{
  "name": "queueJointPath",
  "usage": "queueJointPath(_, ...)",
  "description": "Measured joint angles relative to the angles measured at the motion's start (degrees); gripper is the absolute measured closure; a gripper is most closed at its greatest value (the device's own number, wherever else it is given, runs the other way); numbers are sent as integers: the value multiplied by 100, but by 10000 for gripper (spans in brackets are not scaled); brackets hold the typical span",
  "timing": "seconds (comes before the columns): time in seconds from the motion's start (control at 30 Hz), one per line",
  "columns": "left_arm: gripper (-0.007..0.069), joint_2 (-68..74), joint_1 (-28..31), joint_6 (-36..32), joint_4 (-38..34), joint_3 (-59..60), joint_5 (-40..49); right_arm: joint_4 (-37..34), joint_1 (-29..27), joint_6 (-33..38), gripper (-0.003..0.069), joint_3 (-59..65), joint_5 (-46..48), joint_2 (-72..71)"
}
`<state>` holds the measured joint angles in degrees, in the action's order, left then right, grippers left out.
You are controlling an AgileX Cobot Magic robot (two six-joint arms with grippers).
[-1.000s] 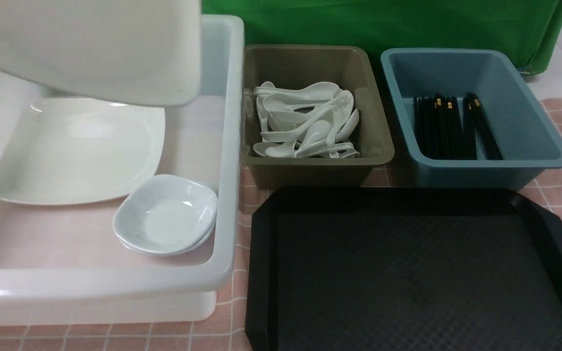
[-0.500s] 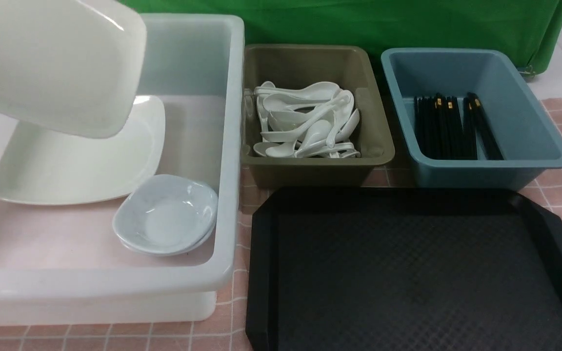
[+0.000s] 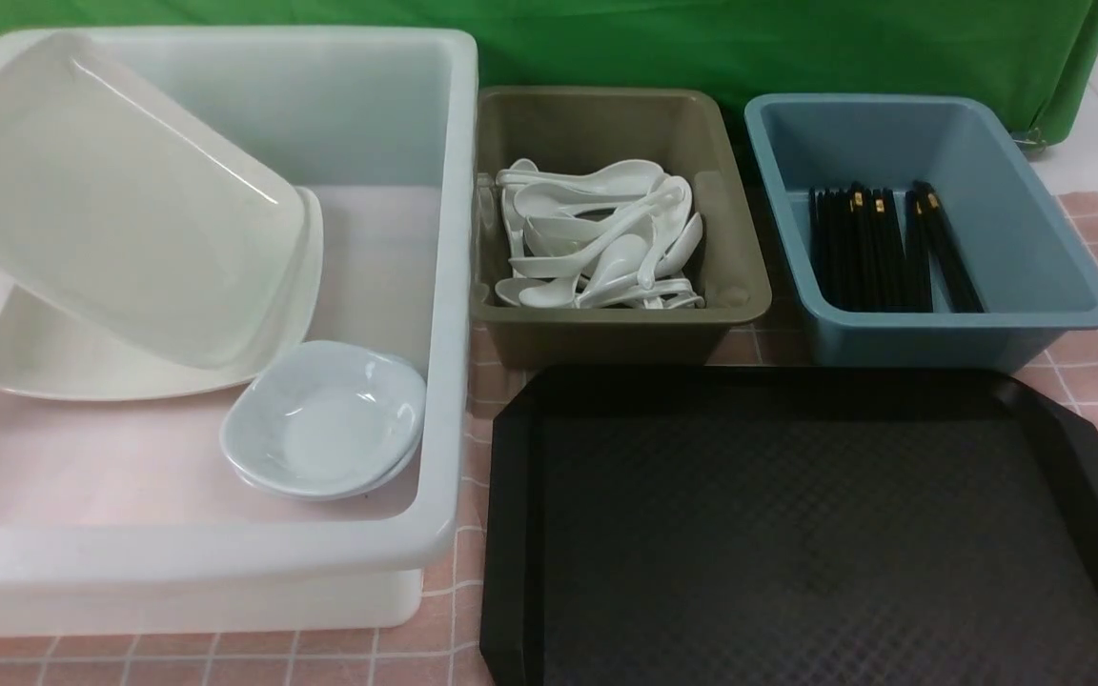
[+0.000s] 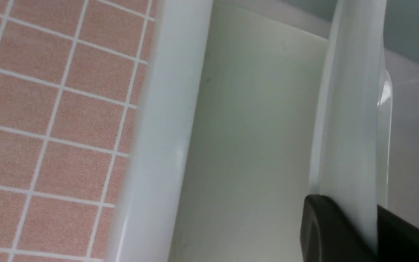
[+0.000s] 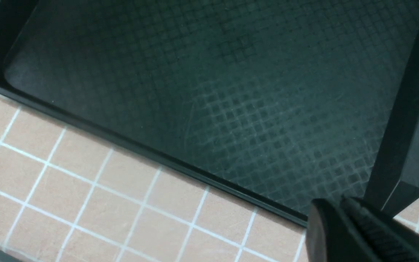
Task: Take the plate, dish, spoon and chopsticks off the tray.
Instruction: Use the left arm to put the plate into the large storage box on the left
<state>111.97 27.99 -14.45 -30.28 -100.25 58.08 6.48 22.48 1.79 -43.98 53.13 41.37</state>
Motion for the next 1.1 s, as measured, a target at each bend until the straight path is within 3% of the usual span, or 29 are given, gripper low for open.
queueJointPath(0.17,608,104,-17,551,-1,-11,-184,-43,0,-13,547,0,-4,0)
queueJointPath(0.47,575,269,-17,745,2,-36,6,-133,0,-13,544,11,-176,0)
queueJointPath(0.87,219,315,-38,711,632,-48,87,-173,0,-13,534,11,-223,0)
queueJointPath(1.0,169,315,-66,537,619,-55,109,-173,0,-14,533,26,-228,0)
queueJointPath(1.1,195,315,-66,508,651,-109,180,-173,0,-14,533,25,-228,0)
